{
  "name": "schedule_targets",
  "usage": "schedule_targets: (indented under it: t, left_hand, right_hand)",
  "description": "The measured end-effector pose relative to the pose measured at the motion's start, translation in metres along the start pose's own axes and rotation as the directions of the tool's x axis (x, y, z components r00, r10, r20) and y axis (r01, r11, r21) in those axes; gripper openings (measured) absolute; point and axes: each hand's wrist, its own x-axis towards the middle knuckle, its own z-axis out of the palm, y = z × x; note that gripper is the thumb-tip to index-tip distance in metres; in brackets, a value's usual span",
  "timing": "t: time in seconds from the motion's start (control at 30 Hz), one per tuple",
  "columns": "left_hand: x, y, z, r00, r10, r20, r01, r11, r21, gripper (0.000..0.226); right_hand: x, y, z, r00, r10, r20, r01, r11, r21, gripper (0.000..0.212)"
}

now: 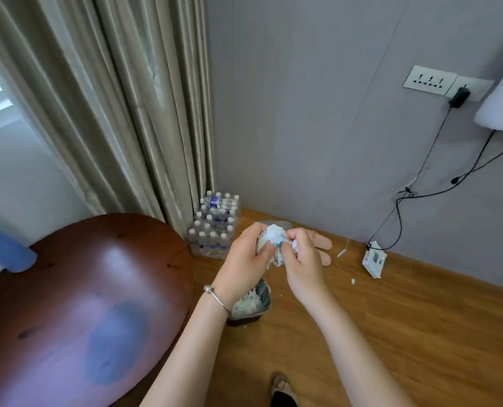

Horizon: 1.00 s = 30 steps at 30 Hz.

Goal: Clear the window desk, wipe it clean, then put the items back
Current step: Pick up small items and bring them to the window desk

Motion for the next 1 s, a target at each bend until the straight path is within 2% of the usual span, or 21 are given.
schedule_targets:
  t: [0.27, 0.43, 0.57, 1.0]
  left_hand:
    - [0.081, -0.045, 0.054, 0.968, -0.163, -0.193, 0.160, 0.987, -0.029, 0.014]
    - [0.108, -0.091, 0.071, 0.928, -0.266, -0.262, 0.248, 0.964, -0.100, 0.017]
    - [0.125, -0.140, 0.085, 0.884, -0.331, -0.330, 0.282, 0.941, -0.187, 0.020]
    - [0.129, -0.380, 0.158, 0.869, -0.417, -0.268, 0.374, 0.906, -0.198, 0.022]
  right_hand:
    - [0.096, 0.071, -0.001, 0.994, 0.009, 0.112, -0.009, 1.000, 0.004, 0.006]
    - [0.132, 0.114, 0.026, 0.984, 0.040, 0.173, -0.043, 0.999, 0.013, 0.007]
    - [0.158, 0.153, 0.061, 0.986, 0.051, 0.162, -0.056, 0.998, 0.031, 0.006]
    - [0.172, 0.367, 0.196, 0.983, 0.097, 0.156, -0.105, 0.993, 0.045, 0.009]
